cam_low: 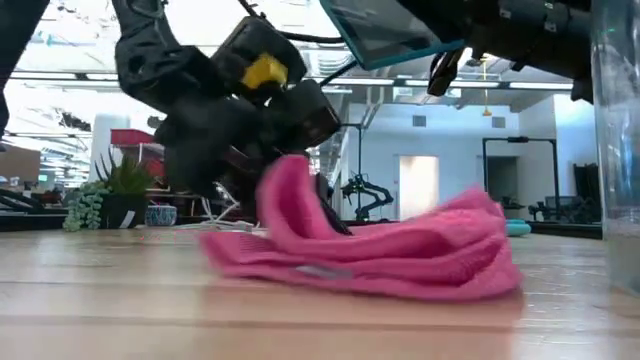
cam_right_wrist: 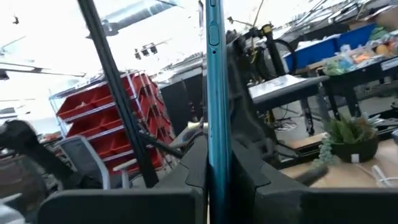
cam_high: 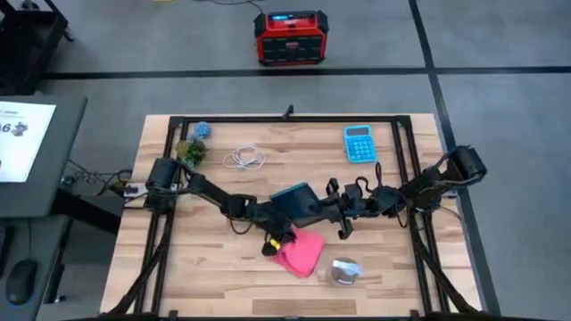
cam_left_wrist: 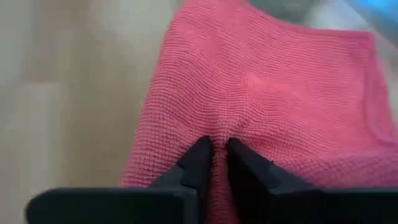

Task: Apply microfiber cloth
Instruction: Spray the front of the cellphone using the spray bottle

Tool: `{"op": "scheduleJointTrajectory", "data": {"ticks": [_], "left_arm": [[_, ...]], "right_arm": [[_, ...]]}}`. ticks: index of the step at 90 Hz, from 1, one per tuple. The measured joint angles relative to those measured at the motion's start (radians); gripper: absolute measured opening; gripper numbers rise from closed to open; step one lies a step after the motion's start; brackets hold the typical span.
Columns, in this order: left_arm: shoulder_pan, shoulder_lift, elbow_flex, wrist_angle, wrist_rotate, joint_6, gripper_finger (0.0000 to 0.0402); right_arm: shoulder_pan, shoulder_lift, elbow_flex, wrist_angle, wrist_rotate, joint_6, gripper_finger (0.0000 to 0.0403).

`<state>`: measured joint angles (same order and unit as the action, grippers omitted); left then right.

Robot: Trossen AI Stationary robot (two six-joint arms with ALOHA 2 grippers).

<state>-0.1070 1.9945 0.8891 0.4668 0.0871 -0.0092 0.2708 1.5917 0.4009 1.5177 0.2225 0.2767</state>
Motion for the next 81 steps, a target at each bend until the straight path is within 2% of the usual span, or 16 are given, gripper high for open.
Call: {"op": "scheduleJointTrajectory", "data": {"ticks": [8, 13, 25, 34, 44, 56, 61, 70, 81], "left_arm": [[0.04, -0.006, 0.002, -0.005, -0.106, 0.012, 0.0015], [0.064, -0.007, 0.002, -0.004, -0.133, 0.011, 0.0009], [0.08, -0.029, 0.001, -0.019, -0.069, 0.008, 0.0001], [0.054, -0.095, -0.001, -0.037, -0.029, 0.017, 0.0], [0.027, -0.216, 0.001, -0.081, -0.019, 0.09, 0.0], [0.019, -0.354, 0.0, -0.258, -0.062, 0.166, 0.0], [0.02, -0.396, -0.021, -0.284, -0.064, 0.18, 0.0], [0.029, -0.447, -0.114, -0.189, -0.053, 0.178, 0.0], [0.033, -0.454, -0.271, 0.089, -0.006, 0.095, 0.0]], "right_arm": [[0.019, 0.0, -0.001, 0.003, 0.052, -0.019, 0.0016], [0.027, 0.0, -0.001, 0.005, 0.079, -0.025, 0.0016], [0.047, -0.003, -0.001, 0.018, 0.162, -0.049, 0.0016], [0.053, -0.003, -0.001, 0.026, 0.203, -0.051, 0.0016], [0.053, -0.003, -0.002, 0.045, 0.228, -0.05, 0.0016], [0.053, -0.028, 0.0, 0.058, 0.229, -0.06, 0.0016], [0.053, -0.033, 0.0, 0.056, 0.235, -0.076, 0.0016], [0.052, -0.034, -0.001, 0.051, 0.238, -0.083, 0.0016], [0.052, -0.024, -0.001, 0.026, 0.24, -0.068, 0.0016]]}}
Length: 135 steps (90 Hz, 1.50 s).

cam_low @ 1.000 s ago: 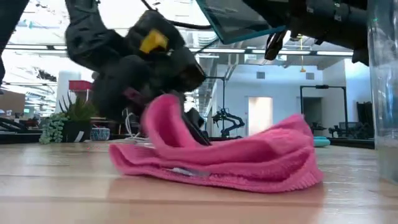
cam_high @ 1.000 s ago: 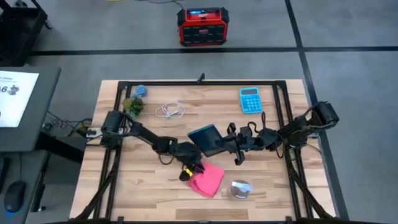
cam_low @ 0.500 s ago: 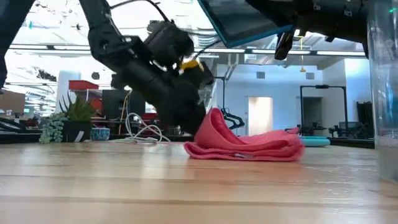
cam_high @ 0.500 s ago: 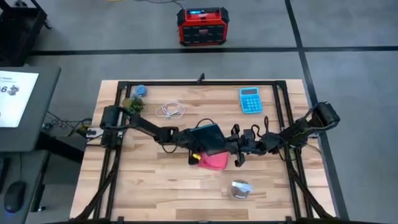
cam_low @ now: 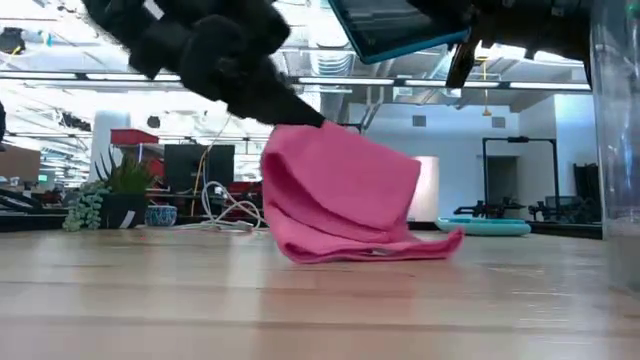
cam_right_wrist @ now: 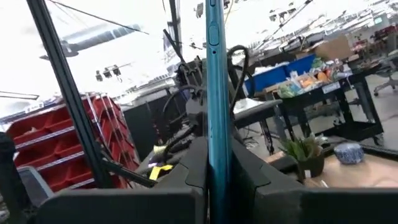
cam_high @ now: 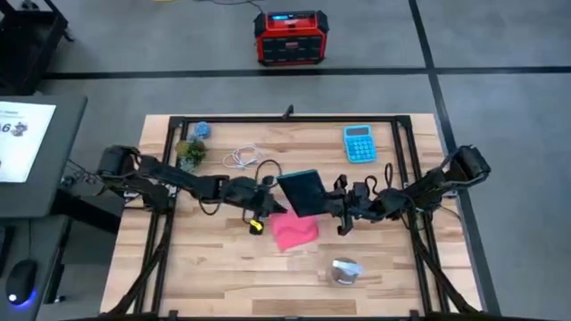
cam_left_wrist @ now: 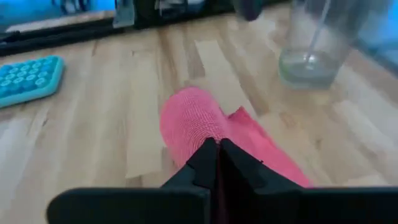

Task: Apply microfiber cloth
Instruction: Spray the front of the cellphone using the spray bottle

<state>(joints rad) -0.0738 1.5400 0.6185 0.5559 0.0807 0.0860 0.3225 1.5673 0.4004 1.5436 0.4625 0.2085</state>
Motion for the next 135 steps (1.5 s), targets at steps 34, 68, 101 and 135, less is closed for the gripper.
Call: {"op": "scheduleJointTrajectory", "data": {"ticks": [34, 68, 101, 135], "left_arm": [[0.054, 0.033, -0.159, 0.194, -0.013, -0.125, 0.0086], [-0.002, -0.078, -0.154, -0.11, 0.182, 0.083, 0.0143], [-0.148, -0.053, -0.14, -0.19, -0.169, 0.183, 0.0137], [-0.127, 0.081, -0.099, -0.115, -0.124, 0.187, 0.0126]], "right_arm": [[-0.012, 0.009, 0.0, -0.025, 0.015, 0.037, 0.0016], [-0.016, 0.009, 0.0, -0.062, 0.011, 0.056, 0.0016], [-0.041, 0.009, 0.0, -0.074, 0.01, 0.077, 0.0016], [-0.044, 0.009, 0.0, -0.085, 0.009, 0.08, 0.0016]]}}
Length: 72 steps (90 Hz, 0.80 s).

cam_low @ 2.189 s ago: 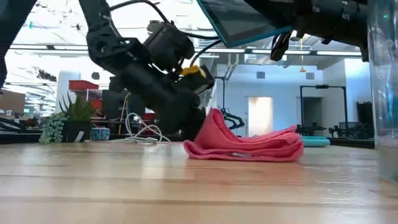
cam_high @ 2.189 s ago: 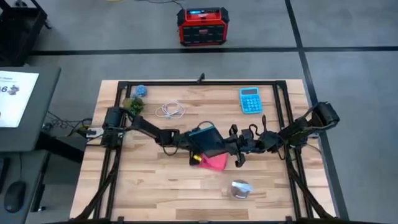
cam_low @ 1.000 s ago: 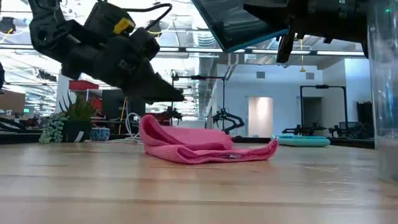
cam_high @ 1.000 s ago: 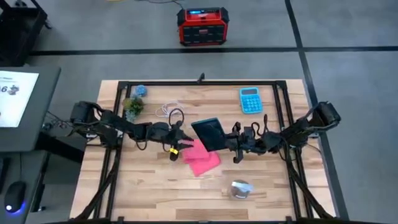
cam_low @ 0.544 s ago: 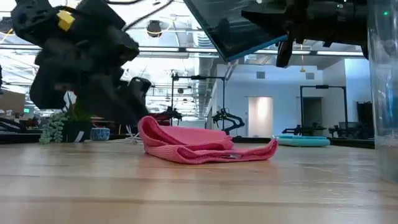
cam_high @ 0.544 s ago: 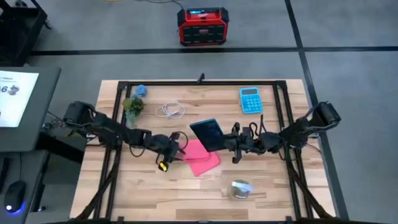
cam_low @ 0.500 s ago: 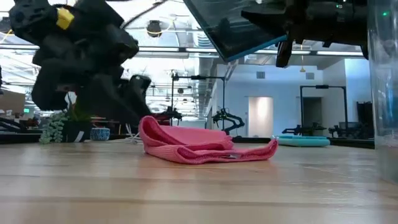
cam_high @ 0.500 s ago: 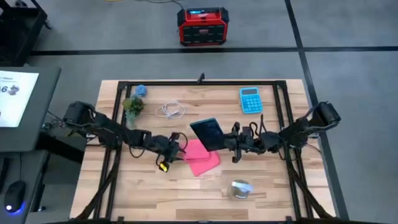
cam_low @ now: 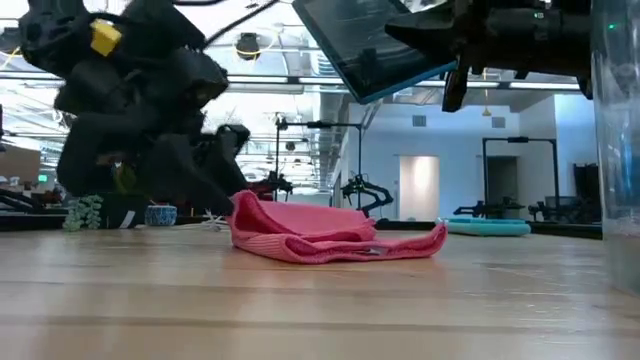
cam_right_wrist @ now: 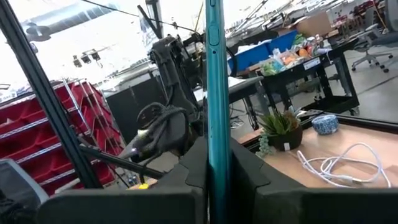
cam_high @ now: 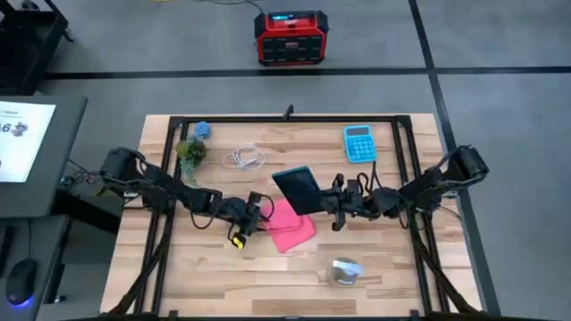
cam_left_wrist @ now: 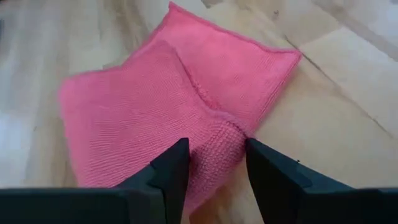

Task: Apply microfiber cloth
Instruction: Spray the front of the cellphone using the spray bottle

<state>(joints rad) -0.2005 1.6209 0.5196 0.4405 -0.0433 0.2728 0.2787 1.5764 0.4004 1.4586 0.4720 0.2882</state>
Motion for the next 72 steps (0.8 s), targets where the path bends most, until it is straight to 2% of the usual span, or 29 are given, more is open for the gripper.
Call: {"op": "scheduleJointTrajectory", "data": {"ticks": [13, 26, 37, 47, 54, 60, 72], "left_arm": [[0.0, 0.064, 0.054, -0.007, -0.002, 0.0, 0.0075], [0.0, 0.061, 0.106, -0.007, -0.033, 0.002, 0.0009], [0.0, 0.025, 0.126, 0.03, -0.049, 0.001, 0.0004], [-0.006, -0.002, 0.127, 0.186, -0.042, -0.031, 0.0001], [-0.011, 0.001, 0.128, 0.296, 0.012, -0.072, 0.0], [-0.02, 0.039, 0.129, 0.395, 0.056, -0.109, 0.0], [-0.047, 0.175, 0.128, 0.501, 0.058, -0.108, 0.0]], "right_arm": [[0.0, 0.0, 0.0, 0.0, 0.0, 0.002, 0.0016], [0.0, 0.0, 0.0, 0.006, 0.0, 0.002, 0.0016], [0.0, 0.0, 0.0, 0.071, 0.0, -0.035, 0.0016], [0.0, -0.002, 0.004, 0.117, 0.001, -0.083, 0.0016], [-0.007, -0.002, 0.008, 0.109, 0.0, -0.088, 0.0016], [-0.013, -0.002, 0.009, 0.111, 0.002, -0.087, 0.0016], [-0.013, -0.002, 0.011, 0.112, 0.005, -0.087, 0.0016]]}}
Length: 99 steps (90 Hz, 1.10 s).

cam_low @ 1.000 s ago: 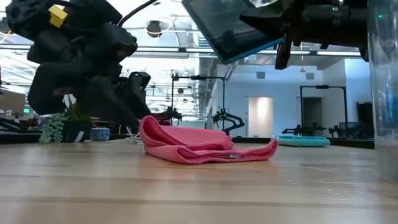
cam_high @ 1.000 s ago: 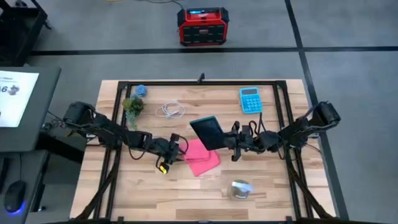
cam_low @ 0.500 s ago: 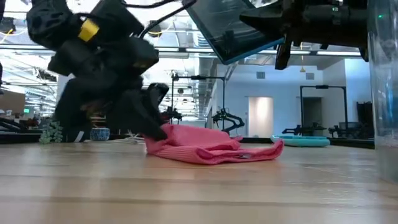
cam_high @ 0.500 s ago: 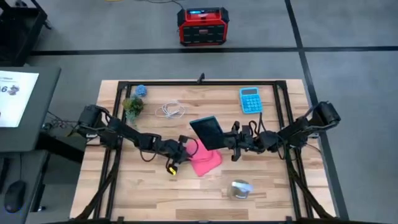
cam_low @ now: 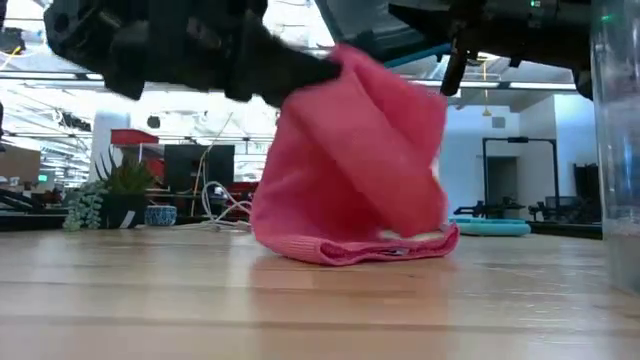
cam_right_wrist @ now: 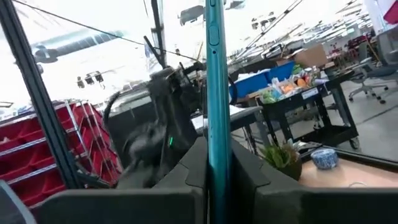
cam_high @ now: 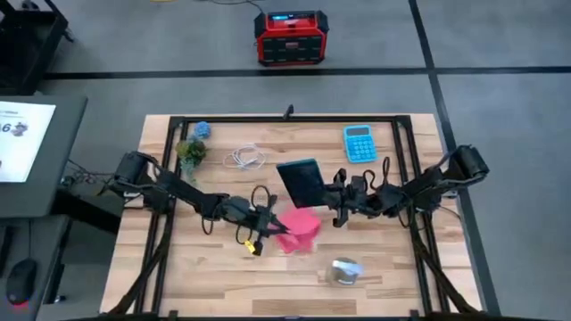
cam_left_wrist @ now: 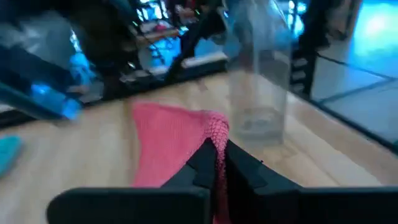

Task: Apply microfiber cloth
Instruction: Spray the front of the cellphone using the spray bottle

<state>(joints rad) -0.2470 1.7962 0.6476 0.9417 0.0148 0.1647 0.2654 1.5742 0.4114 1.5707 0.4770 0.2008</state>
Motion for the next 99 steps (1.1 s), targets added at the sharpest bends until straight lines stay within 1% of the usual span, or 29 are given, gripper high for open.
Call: {"op": "scheduleJointTrajectory", "data": {"ticks": [9, 15, 24, 34, 47, 57, 71, 77, 83, 88, 93, 99], "left_arm": [[-0.004, 0.095, 0.0, 0.056, -0.04, -0.029, 0.0], [-0.004, 0.126, 0.0, 0.066, -0.049, -0.055, 0.0], [-0.003, 0.125, 0.0, 0.082, -0.048, -0.087, 0.0], [-0.002, 0.1, 0.0, 0.056, -0.021, -0.071, 0.0009], [0.002, 0.024, 0.0, -0.1, -0.018, -0.085, 0.0049], [0.003, -0.076, 0.0, -0.247, -0.019, -0.083, 0.0077], [0.01, -0.244, 0.0, -0.543, -0.073, -0.078, 0.0086], [0.018, -0.298, 0.0, -0.636, -0.095, -0.103, 0.0086], [0.027, -0.326, 0.0, -0.67, -0.09, -0.133, 0.0086], [0.038, -0.324, 0.0, -0.67, -0.043, -0.144, 0.0086], [0.046, -0.303, 0.0, -0.654, 0.008, -0.147, 0.0086], [0.049, -0.256, 0.0, -0.606, 0.034, -0.15, 0.0086]], "right_arm": [[0.004, 0.0, 0.0, 0.0, -0.001, 0.0, 0.0016], [0.011, 0.0, 0.0, -0.001, 0.0, 0.0, 0.0016], [0.016, 0.0, 0.0, -0.003, -0.001, 0.0, 0.0016], [0.016, 0.0, 0.0, -0.013, -0.001, 0.0, 0.0016], [0.016, 0.0, 0.0, -0.026, -0.001, 0.0, 0.0016], [0.016, 0.0, 0.0, -0.033, -0.001, 0.001, 0.0016], [0.016, 0.0, 0.0, -0.043, -0.005, 0.001, 0.0016], [0.016, 0.0, -0.001, -0.055, -0.005, 0.002, 0.0016], [0.016, 0.003, -0.002, -0.069, -0.006, 0.02, 0.0016], [0.016, 0.003, -0.002, -0.098, -0.006, 0.042, 0.0016], [0.016, 0.003, -0.002, -0.132, -0.007, 0.07, 0.0016], [0.016, 0.003, -0.002, -0.168, -0.009, 0.098, 0.0016]]}}
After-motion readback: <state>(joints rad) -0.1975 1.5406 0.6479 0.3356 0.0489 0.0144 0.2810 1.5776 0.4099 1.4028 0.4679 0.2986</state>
